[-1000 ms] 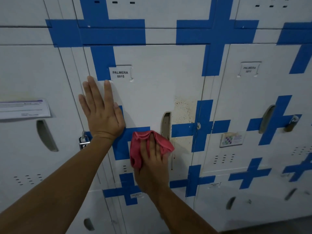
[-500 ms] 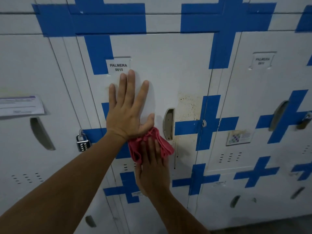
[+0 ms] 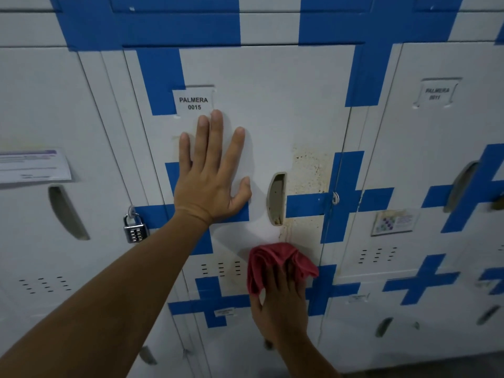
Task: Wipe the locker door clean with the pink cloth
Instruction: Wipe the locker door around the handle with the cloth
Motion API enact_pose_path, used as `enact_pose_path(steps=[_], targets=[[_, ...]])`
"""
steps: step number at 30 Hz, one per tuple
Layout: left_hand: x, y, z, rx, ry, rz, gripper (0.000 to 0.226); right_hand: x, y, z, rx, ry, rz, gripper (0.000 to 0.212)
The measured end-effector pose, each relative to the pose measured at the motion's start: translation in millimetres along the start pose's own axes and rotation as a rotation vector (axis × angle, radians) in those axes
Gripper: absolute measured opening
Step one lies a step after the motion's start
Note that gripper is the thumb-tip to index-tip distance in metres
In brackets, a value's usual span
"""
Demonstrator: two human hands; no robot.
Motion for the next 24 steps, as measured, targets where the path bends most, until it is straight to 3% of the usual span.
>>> enact_pose_path(steps=[6,13,17,19,24], targets=[[0.1,-0.6,1.0,0.013,0.0,-0.012,0.081,38.4,-31.5,-50.9,0.064,-0.13,0.189,0.063],[-0.8,0.0,0.1,0.01,0.005,0.002,0.082,31.7,-32.2,-37.7,0.123,-0.095,0.163,0.053],[-1.8,0.1,-0.5,0.011,0.015,0.008,0.082,11.8,-14.4,-11.9,-0.059,-0.065,0.121,0.06],[-1.7,0.9,-0.3,0.011,0.02,0.015,0.082,11.7,-14.0,-7.6,-0.173,-0.13,0.196,0.06],[-2.2,0.9,0.8,0.006,0.025,0.014,0.082,36.1,-35.5,-5.4,-0.516,-0.725,0.339,0.086]])
Point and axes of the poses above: each hand's wrist, its own y-axis away from the middle knuckle, its own x-axis out of the back of the hand, z = x × y, the point moved 3 cm from there along -y, towards the middle knuckle, and after that the axes turned 3 degrees about -z, right-handed, at the moved point
